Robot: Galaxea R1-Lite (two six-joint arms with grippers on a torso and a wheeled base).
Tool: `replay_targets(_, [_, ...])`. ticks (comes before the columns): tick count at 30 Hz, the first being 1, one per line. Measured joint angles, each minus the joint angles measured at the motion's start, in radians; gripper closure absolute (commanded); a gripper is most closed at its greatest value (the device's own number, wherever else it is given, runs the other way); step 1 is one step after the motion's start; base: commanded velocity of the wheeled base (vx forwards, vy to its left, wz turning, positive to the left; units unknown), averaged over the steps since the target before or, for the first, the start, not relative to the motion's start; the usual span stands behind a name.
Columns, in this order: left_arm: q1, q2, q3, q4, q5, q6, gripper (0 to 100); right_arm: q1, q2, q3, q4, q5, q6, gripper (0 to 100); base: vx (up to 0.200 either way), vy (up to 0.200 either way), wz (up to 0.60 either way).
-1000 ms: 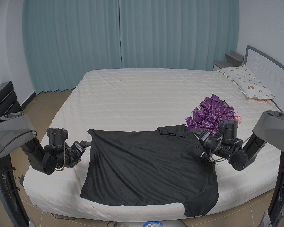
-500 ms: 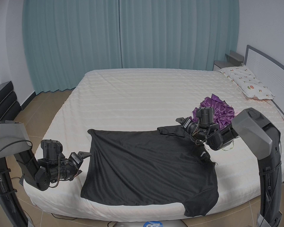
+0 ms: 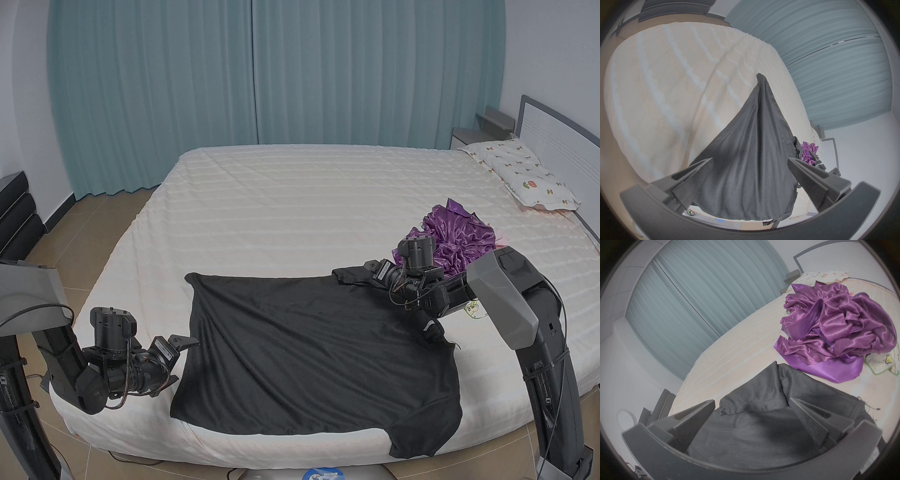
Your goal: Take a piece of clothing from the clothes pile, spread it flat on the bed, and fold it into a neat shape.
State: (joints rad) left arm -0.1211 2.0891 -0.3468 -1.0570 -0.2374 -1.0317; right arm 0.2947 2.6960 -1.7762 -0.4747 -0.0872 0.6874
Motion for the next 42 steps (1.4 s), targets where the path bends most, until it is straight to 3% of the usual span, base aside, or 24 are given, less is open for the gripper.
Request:
replay_targets(22, [0.0, 0.002, 0.022, 0.0, 0.0, 0.004, 0, -0.019, 0.146, -0.199, 0.043, 0.001, 0.014, 0, 0.0, 0.0, 0.0])
replay_targets(23, [0.0, 0.002, 0.022, 0.0, 0.0, 0.005, 0, -0.018, 0.151, -0.206, 0.045, 0.001, 0.014, 100, 0.0, 0.0, 0.0])
replay_targets(35, [0.0, 0.004, 0.022, 0.0, 0.0, 0.004, 0, -0.026, 0.169, -0.223, 0.044, 0.0, 0.048, 100, 0.0, 0.0, 0.0])
replay_targets(42, [0.0, 0.004, 0.022, 0.0, 0.0, 0.005, 0, -0.037, 0.151, -0.224, -0.063, 0.001, 0.051, 100, 0.0, 0.0, 0.0])
